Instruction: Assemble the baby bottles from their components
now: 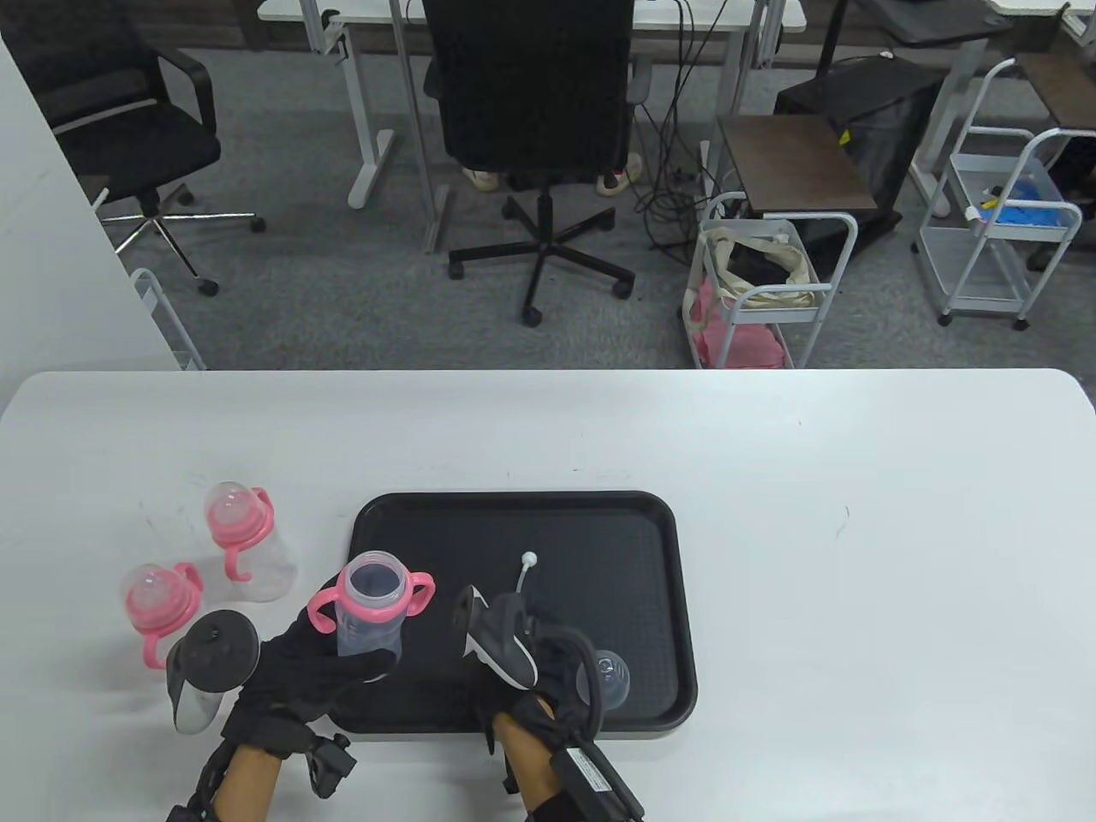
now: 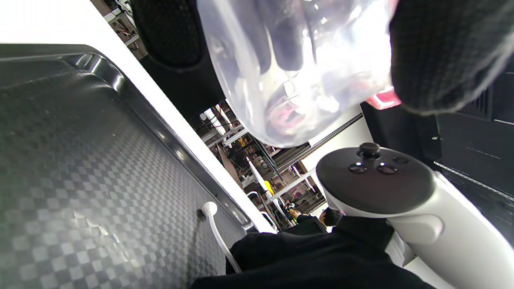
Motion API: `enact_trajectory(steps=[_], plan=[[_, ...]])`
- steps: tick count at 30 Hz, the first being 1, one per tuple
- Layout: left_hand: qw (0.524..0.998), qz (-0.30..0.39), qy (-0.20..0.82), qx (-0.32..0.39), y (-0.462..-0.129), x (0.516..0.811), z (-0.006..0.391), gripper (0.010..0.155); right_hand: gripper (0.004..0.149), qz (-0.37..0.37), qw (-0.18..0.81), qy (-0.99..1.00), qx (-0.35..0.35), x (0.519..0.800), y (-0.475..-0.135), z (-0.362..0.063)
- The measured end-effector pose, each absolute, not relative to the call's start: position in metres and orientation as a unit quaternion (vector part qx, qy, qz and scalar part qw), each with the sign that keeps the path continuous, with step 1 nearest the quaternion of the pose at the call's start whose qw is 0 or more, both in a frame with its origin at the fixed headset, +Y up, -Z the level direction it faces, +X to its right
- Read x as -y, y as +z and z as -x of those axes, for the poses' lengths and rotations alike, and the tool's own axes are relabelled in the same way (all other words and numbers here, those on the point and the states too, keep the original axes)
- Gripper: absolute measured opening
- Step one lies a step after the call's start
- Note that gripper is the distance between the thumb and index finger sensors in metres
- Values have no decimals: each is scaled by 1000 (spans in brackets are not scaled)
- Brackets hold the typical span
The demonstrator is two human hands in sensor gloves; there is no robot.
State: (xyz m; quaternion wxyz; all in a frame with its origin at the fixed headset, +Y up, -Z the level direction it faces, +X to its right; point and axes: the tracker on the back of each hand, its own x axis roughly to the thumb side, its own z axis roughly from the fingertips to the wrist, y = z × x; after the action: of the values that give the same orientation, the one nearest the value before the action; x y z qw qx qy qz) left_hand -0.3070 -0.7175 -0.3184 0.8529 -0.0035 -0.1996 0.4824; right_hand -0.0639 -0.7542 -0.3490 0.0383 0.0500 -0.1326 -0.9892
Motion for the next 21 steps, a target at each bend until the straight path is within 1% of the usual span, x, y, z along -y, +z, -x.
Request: enact_trajectory(steps=[3,7,12,15,19,21], plan=[[853,4,480,203,-317,717,306,95,83,-37,37,-992,114,748,-350,62],[854,7,479,204,-317,718,306,95,83,-7,45,-997,65,723,-348,58],[854,7,481,199,-317,719,307,95,81,6,51,-999,1,695,-347,50],[854,8,481,198,-316,719,308,95,83,34,51,-998,-26,684,-344,45],[855,10,480,197,-316,719,307,95,85,50,31,-997,-44,673,-340,41],[855,11,479,197,-316,719,307,95,82,74,20,-996,-50,666,-337,39]])
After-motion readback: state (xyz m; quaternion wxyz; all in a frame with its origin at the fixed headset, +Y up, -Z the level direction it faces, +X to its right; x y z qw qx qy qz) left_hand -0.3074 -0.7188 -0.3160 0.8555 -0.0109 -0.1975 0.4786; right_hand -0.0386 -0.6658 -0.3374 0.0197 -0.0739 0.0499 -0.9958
